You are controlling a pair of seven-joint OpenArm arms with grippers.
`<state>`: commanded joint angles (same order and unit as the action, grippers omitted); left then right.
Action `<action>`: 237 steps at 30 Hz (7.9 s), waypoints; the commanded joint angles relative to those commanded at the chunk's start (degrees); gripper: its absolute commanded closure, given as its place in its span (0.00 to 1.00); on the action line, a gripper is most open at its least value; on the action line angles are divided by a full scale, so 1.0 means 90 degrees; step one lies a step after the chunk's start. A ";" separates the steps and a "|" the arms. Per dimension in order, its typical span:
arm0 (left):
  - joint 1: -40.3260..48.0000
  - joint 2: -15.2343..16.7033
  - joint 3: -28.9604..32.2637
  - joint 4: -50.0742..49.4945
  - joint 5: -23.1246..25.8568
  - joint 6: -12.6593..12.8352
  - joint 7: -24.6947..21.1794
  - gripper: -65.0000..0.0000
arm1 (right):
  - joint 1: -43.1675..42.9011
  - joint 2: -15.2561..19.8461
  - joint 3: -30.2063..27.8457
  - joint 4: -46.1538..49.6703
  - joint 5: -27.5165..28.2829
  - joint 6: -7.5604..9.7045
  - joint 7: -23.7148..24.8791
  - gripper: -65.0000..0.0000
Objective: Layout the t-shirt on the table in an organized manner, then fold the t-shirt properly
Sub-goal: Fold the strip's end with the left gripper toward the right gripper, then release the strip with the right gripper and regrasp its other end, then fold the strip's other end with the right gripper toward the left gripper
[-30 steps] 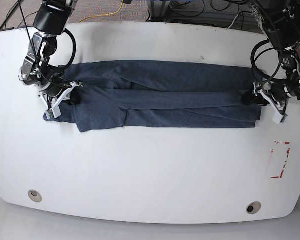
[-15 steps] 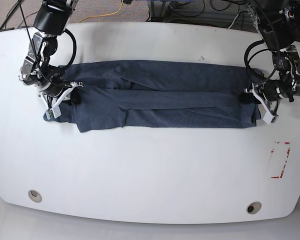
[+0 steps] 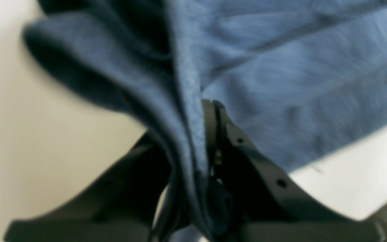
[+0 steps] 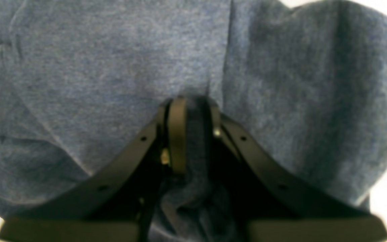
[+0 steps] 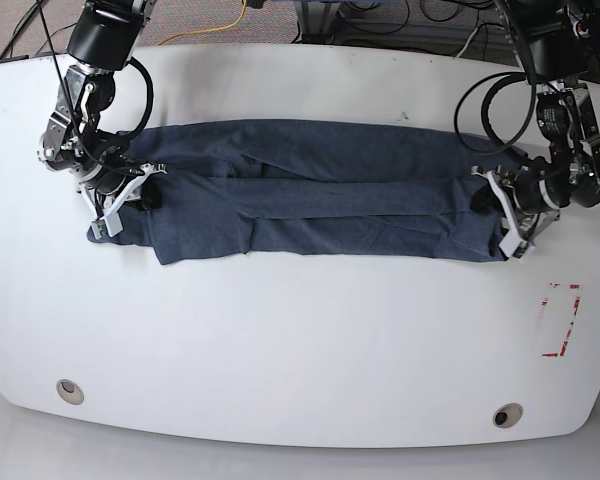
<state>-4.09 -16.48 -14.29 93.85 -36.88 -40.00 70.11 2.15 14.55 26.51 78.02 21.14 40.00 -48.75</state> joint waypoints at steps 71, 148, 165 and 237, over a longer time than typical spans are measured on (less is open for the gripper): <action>-0.0762 0.1621 0.1729 0.0098 0.0000 0.0532 -0.0342 0.64 | 0.0049 -0.0186 -0.0020 0.0010 0.0000 0.0000 -0.0137 0.85; -0.0400 -0.0381 0.2159 -0.1817 0.0010 0.0523 -0.1836 0.90 | 0.0342 -0.0078 0.1553 -0.0811 0.2393 0.0000 -0.2061 0.02; -0.0391 -0.0088 0.2295 -0.1817 0.0029 0.0571 -0.1827 0.90 | 0.0264 -0.0156 0.1504 -0.0068 0.2364 0.0000 -0.2071 0.97; -0.0723 0.2002 0.2569 -0.2696 0.1778 0.0806 -0.1827 0.90 | 0.0313 -0.2159 -0.1455 0.2989 0.1299 0.0000 -0.2725 0.95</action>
<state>-10.59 1.54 8.84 69.58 -20.88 -32.75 53.67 4.97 -4.88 13.41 104.92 32.84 40.00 -73.27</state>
